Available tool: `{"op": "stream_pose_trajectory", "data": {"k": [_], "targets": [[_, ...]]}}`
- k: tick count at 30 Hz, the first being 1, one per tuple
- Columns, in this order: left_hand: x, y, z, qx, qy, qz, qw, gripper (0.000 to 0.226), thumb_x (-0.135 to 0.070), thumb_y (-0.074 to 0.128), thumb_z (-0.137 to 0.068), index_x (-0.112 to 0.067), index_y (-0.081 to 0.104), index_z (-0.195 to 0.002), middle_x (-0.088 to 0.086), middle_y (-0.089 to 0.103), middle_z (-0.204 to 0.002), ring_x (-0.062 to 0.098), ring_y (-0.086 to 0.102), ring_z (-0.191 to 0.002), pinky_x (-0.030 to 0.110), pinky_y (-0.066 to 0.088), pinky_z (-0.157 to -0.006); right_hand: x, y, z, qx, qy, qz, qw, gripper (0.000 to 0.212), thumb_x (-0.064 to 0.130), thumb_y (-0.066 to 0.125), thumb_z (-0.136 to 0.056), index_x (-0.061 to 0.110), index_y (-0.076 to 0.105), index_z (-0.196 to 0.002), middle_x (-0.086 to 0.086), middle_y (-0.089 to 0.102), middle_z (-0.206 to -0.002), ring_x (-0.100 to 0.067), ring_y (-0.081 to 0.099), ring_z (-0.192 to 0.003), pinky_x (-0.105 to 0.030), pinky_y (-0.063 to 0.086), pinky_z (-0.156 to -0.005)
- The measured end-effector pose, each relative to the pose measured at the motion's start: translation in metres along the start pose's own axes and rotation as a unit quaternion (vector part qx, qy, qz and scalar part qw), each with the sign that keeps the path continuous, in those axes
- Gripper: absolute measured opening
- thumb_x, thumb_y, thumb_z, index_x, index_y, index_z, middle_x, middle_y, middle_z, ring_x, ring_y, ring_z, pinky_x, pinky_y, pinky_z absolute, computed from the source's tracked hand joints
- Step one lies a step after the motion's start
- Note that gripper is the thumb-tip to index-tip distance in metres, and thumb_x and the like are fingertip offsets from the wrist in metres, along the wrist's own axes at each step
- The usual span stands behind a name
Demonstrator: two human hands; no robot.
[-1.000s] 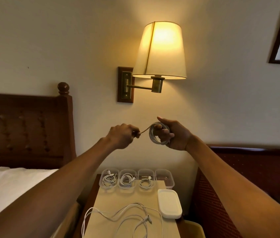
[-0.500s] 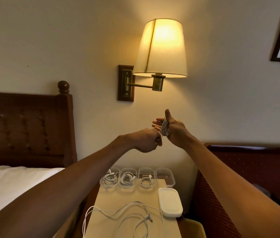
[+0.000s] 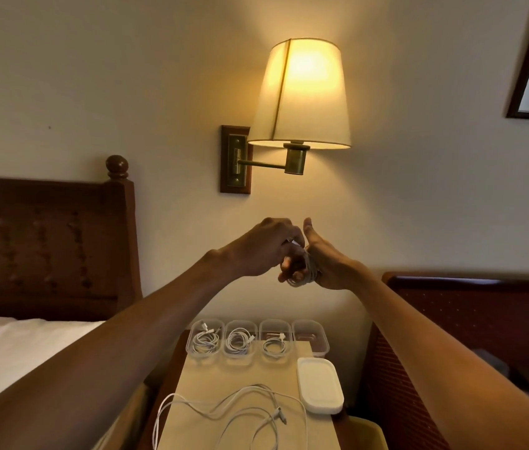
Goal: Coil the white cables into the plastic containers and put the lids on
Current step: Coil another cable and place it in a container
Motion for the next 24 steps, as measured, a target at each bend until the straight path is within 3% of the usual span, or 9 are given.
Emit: {"op": "stream_pose_trajectory", "data": {"k": [3, 7, 9, 11, 14, 18, 24], "targets": [[0.007, 0.008, 0.007, -0.021, -0.009, 0.013, 1.0, 0.014, -0.013, 0.057, -0.098, -0.014, 0.064, -0.111, 0.006, 0.063, -0.112, 0.018, 0.061, -0.095, 0.03, 0.054, -0.079, -0.006, -0.001, -0.003, 0.004, 0.036, -0.016, 0.999, 0.095, 0.078, 0.006, -0.086, 0.0, 0.056, -0.107, -0.018, 0.066, -0.081, -0.027, 0.069, -0.072, -0.031, 0.056, -0.072], [0.007, 0.02, 0.016, -0.036, -0.023, 0.079, 0.996, 0.013, -0.015, 0.049, -0.103, -0.01, 0.057, -0.111, 0.01, 0.07, -0.109, 0.019, 0.069, -0.095, 0.03, 0.059, -0.077, -0.014, -0.005, -0.003, 0.0, 0.076, -0.015, 0.997, 0.106, 0.083, 0.009, -0.081, -0.004, 0.048, -0.128, -0.019, 0.066, -0.108, -0.027, 0.072, -0.084, -0.034, 0.057, -0.085], [0.009, 0.024, 0.019, -0.05, -0.024, 0.083, 0.995, 0.012, -0.017, 0.049, -0.102, -0.01, 0.057, -0.108, 0.01, 0.069, -0.107, 0.019, 0.068, -0.093, 0.033, 0.059, -0.076, -0.017, -0.006, -0.004, -0.007, 0.074, -0.009, 0.997, 0.106, 0.083, 0.01, -0.082, -0.007, 0.053, -0.119, -0.017, 0.069, -0.095, -0.023, 0.071, -0.075, -0.031, 0.057, -0.076], [0.014, 0.026, 0.02, -0.072, -0.03, 0.079, 0.994, 0.011, -0.019, 0.051, -0.102, -0.01, 0.057, -0.104, 0.009, 0.066, -0.104, 0.02, 0.066, -0.089, 0.035, 0.058, -0.073, -0.016, -0.008, -0.006, -0.035, 0.044, -0.022, 0.998, 0.093, 0.078, 0.017, -0.086, -0.004, 0.059, -0.097, -0.013, 0.067, -0.07, -0.019, 0.065, -0.057, -0.027, 0.056, -0.06], [0.019, 0.03, 0.02, -0.099, -0.039, 0.07, 0.992, 0.007, -0.017, 0.052, -0.101, -0.011, 0.055, -0.1, 0.008, 0.061, -0.102, 0.019, 0.063, -0.085, 0.037, 0.057, -0.071, -0.015, -0.009, -0.007, -0.074, 0.007, -0.059, 0.995, 0.075, 0.067, 0.029, -0.092, -0.001, 0.058, -0.08, -0.012, 0.058, -0.06, -0.015, 0.053, -0.043, -0.02, 0.049, -0.045], [0.016, 0.039, 0.019, -0.111, -0.037, 0.051, 0.992, 0.011, -0.02, 0.046, -0.104, -0.014, 0.052, -0.098, 0.004, 0.054, -0.099, 0.019, 0.058, -0.078, 0.035, 0.053, -0.066, -0.026, -0.005, -0.003, -0.039, 0.058, -0.093, 0.993, 0.07, 0.068, 0.027, -0.093, 0.003, 0.049, -0.088, -0.011, 0.051, -0.061, -0.01, 0.042, -0.039, -0.015, 0.041, -0.036], [0.006, 0.044, 0.02, -0.136, -0.001, 0.055, 0.989, 0.008, -0.023, 0.044, -0.104, -0.017, 0.044, -0.098, 0.005, 0.061, -0.09, 0.016, 0.059, -0.072, 0.026, 0.051, -0.061, -0.027, -0.006, -0.001, -0.041, 0.074, -0.1, 0.991, 0.073, 0.073, 0.027, -0.092, 0.005, 0.053, -0.104, -0.013, 0.054, -0.064, -0.012, 0.049, -0.043, -0.018, 0.05, -0.042]]}}
Point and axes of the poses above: each hand's wrist, its own z-axis away from the middle knuckle, its own y-axis out of the palm, x = y × z, the point moved 6 cm from there along -z, towards the middle knuckle
